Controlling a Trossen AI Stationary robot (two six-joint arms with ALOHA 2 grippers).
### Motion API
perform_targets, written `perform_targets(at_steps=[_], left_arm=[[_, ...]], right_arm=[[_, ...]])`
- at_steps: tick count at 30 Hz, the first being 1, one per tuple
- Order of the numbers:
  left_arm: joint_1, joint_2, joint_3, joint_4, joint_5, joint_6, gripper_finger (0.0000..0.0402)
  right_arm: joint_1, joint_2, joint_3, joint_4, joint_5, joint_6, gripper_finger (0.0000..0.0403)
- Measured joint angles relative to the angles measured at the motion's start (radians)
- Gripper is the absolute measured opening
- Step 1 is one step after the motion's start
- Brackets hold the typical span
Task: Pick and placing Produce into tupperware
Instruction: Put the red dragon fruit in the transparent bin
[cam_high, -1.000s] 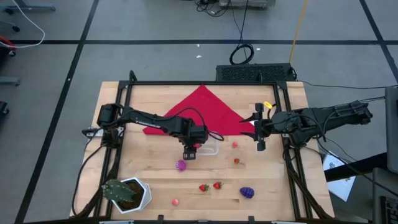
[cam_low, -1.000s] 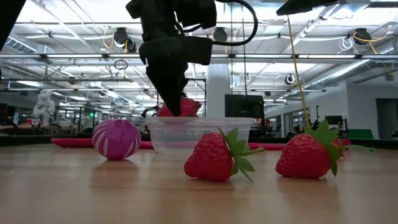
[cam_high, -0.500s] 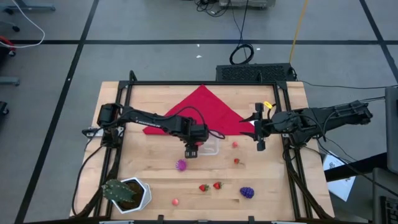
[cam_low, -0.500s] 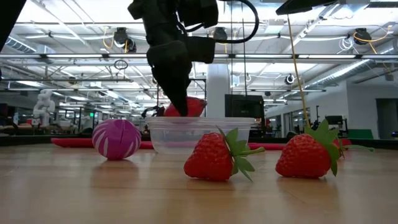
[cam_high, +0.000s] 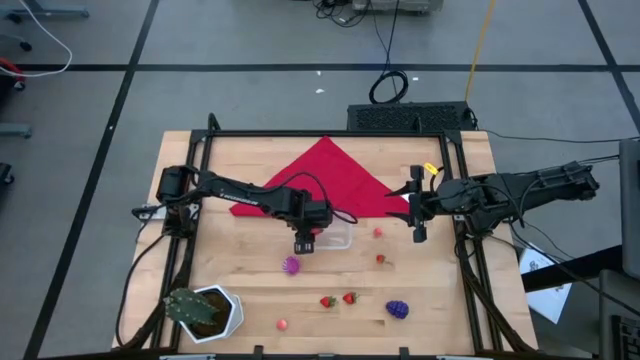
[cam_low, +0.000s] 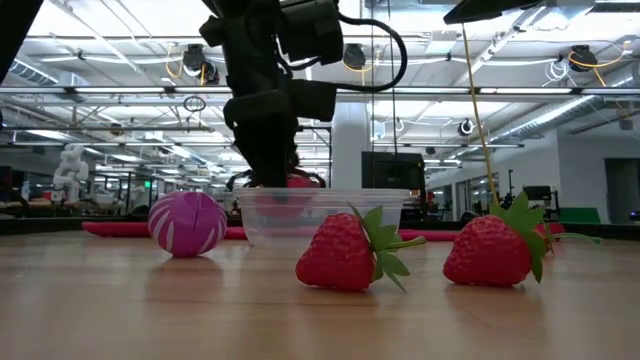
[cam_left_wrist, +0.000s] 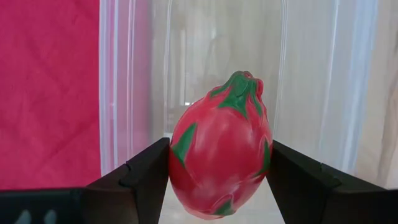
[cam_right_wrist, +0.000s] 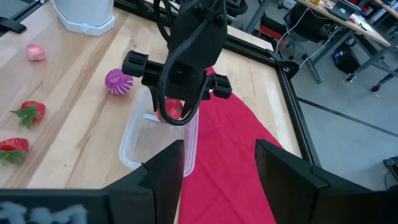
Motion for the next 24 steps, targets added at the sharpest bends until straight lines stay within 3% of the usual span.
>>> perform_targets(at_steps=[24], left_arm=[[0.000,0.000,0.000,0.077,0.003,0.021,0.0241]], right_arm=[[0.000,0.000,0.000,0.000,0.000,0.008,0.0187]])
